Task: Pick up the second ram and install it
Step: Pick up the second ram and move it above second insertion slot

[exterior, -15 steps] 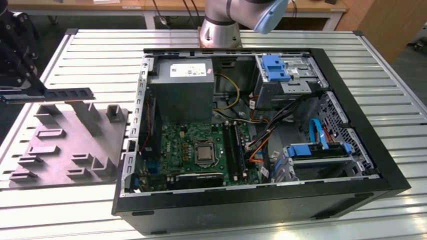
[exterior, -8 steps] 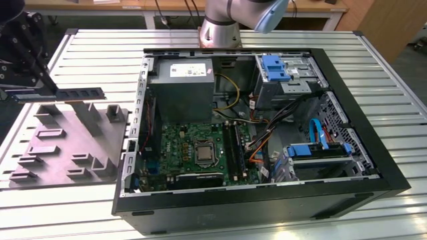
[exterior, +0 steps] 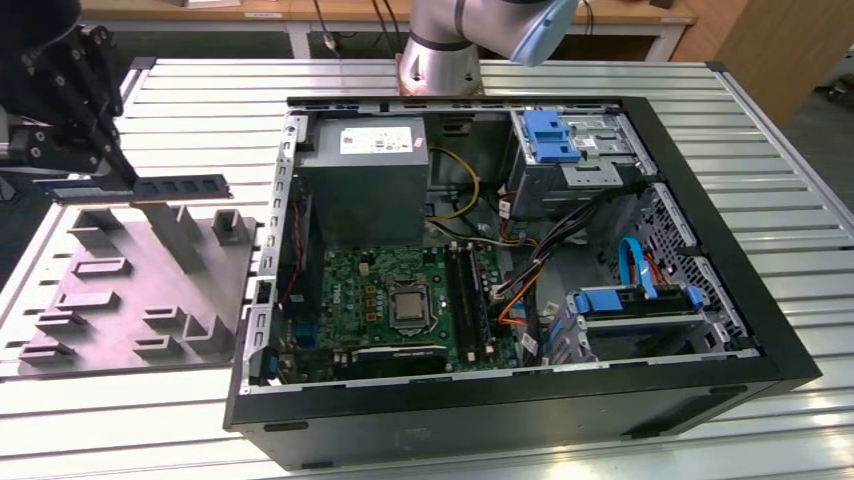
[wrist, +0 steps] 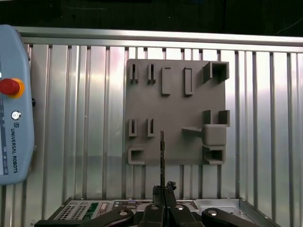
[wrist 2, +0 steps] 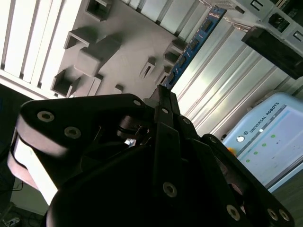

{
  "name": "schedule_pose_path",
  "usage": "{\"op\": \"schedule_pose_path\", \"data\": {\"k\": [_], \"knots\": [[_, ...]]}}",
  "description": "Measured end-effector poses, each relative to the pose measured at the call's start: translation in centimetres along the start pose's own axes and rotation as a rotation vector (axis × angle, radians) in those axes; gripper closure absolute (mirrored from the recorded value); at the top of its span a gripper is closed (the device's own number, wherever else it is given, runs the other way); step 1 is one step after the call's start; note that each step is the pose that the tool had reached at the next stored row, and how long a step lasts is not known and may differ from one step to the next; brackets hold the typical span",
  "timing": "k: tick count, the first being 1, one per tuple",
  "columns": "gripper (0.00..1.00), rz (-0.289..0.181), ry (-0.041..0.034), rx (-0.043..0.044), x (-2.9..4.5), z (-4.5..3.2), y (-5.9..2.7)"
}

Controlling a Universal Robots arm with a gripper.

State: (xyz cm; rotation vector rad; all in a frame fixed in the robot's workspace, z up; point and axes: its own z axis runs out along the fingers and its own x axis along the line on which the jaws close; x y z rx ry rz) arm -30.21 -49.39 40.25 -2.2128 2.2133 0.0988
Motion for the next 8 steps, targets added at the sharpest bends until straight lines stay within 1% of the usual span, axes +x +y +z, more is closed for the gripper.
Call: {"op": "schedule_pose_path", "data": {"k": [8], "knots": [[0.89, 0.001, 0.0, 0.0, 0.01, -0.07, -1.79]]}}
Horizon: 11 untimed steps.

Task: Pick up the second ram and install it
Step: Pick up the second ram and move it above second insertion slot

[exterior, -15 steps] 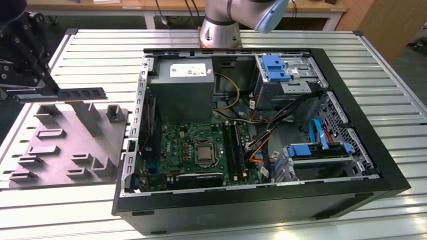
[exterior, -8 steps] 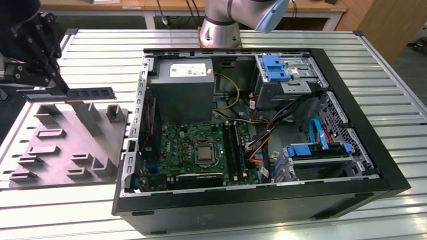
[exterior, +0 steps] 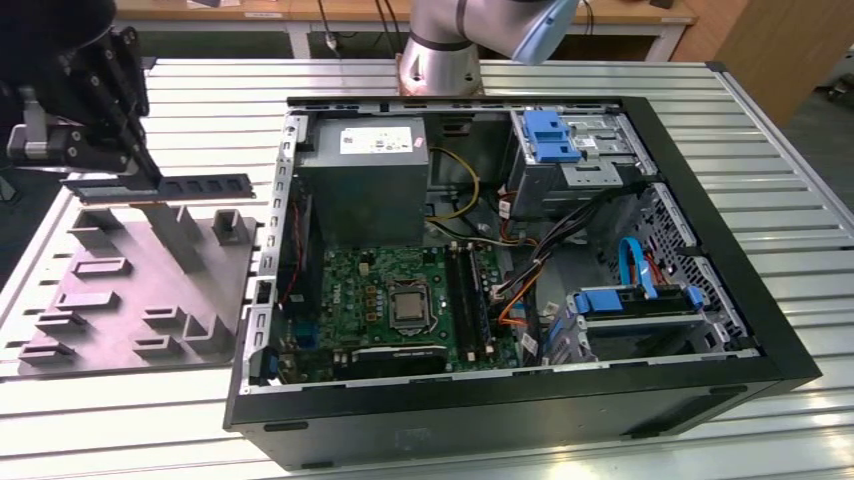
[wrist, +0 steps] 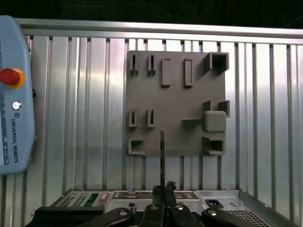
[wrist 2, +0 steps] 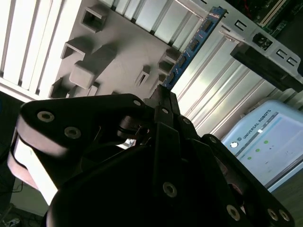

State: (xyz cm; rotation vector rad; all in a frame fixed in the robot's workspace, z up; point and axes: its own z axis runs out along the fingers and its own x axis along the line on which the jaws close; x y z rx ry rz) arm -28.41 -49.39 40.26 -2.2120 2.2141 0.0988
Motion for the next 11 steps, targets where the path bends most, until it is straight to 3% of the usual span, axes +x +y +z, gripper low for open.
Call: {"op": "schedule_pose_path", "data": {"k": [11], "knots": [[0.89, 0.002, -0.0001, 0.0001, 0.01, -0.08, -2.19]]}}
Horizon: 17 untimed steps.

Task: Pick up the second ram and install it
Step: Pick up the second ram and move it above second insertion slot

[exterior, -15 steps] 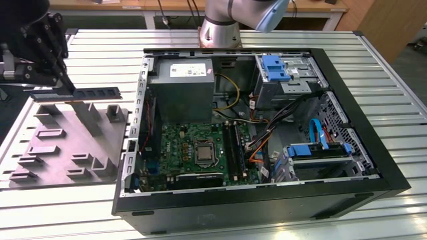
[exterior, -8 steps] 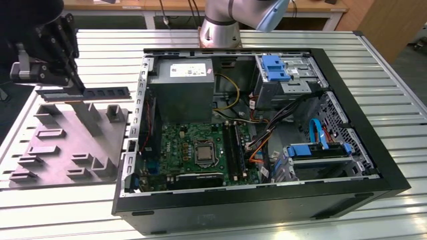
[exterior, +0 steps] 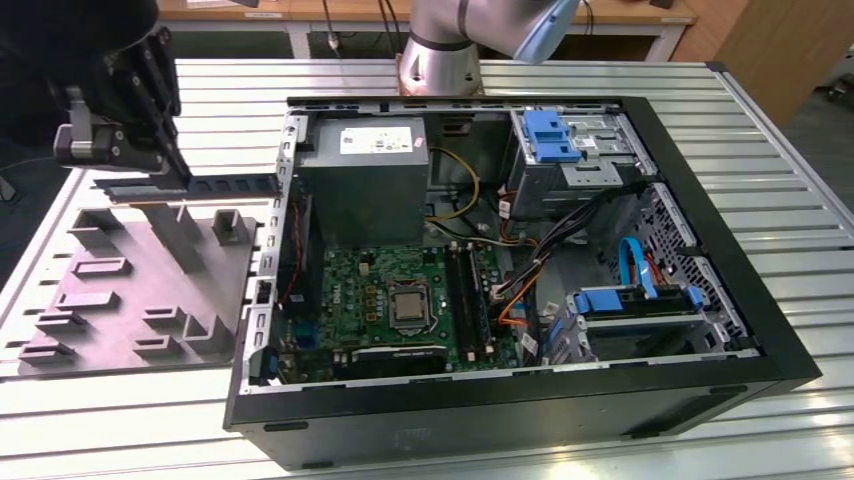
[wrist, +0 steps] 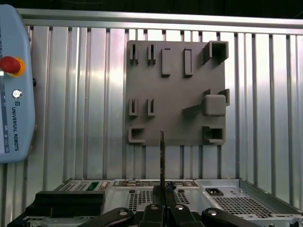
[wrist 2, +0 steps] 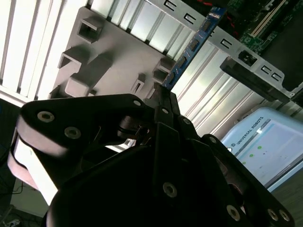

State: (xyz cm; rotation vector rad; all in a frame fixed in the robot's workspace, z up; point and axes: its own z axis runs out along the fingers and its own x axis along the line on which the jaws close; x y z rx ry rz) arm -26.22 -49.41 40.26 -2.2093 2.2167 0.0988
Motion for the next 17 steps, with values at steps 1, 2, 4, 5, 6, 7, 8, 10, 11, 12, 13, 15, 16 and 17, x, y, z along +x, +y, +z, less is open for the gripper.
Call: {"op": "schedule_pose_path", "data": {"k": [1, 2, 4, 5, 6, 7, 8, 10, 11, 12, 13, 15, 16, 17], "knots": [[0.89, 0.0, 0.0, 0.0, 0.0, -0.01, -0.21], [0.89, 0.0, -0.0001, 0.0, 0.0, -0.01, -0.43], [0.89, 0.001, 0.0, 0.0, 0.0, -0.03, -0.86], [0.89, 0.001, 0.0, 0.0, 0.0, -0.04, -1.08], [0.89, 0.001, 0.0, 0.0, 0.0, -0.05, -1.3], [0.89, 0.001, -0.0001, 0.0001, 0.0, -0.06, -1.54], [0.89, 0.001, -0.0001, 0.0001, 0.0, -0.06, -1.75], [0.89, 0.002, -0.0001, 0.0001, 0.0, -0.08, -2.17], [0.89, 0.002, -0.0001, 0.0001, 0.0, -0.09, -2.37], [0.89, 0.002, 0.0, 0.0001, 0.01, -0.1, -2.54], [0.89, 0.003, -0.0001, 0.0001, 0.01, -0.1, -2.71], [0.89, 0.004, -0.0001, 0.0002, 0.01, -0.11, -3.01], [0.89, 0.004, -0.0001, 0.0002, 0.01, -0.12, -3.17], [0.89, 0.004, -0.0001, 0.0002, 0.01, -0.12, -3.33]]}}
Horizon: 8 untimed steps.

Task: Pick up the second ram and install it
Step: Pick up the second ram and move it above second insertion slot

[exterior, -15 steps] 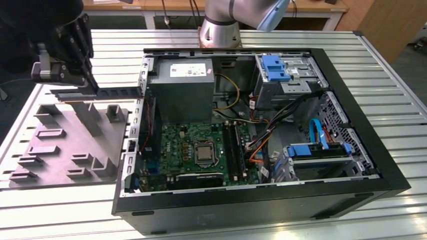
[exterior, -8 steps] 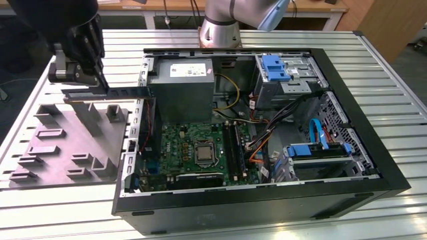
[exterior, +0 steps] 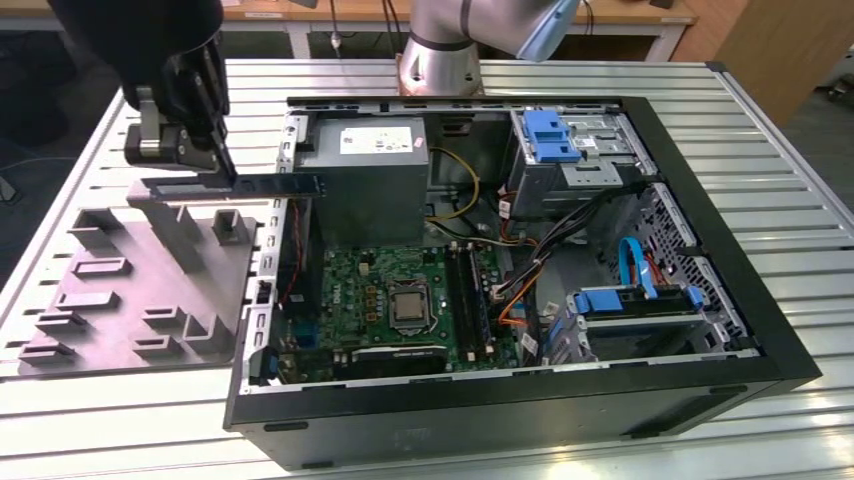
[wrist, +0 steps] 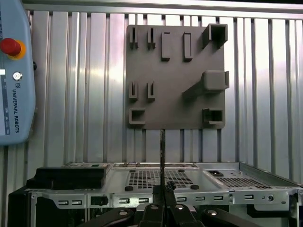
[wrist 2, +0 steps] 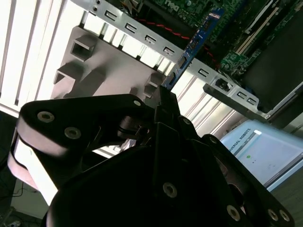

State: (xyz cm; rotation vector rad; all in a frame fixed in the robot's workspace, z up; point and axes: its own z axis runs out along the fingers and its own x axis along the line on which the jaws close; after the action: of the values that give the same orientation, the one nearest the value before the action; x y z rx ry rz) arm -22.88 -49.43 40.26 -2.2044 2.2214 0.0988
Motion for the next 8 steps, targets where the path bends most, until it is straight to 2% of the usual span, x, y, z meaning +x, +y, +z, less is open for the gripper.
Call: {"op": "schedule_pose_path", "data": {"k": [8], "knots": [[0.89, 0.002, -0.0001, 0.0001, 0.0, -0.07, -1.77]]}}
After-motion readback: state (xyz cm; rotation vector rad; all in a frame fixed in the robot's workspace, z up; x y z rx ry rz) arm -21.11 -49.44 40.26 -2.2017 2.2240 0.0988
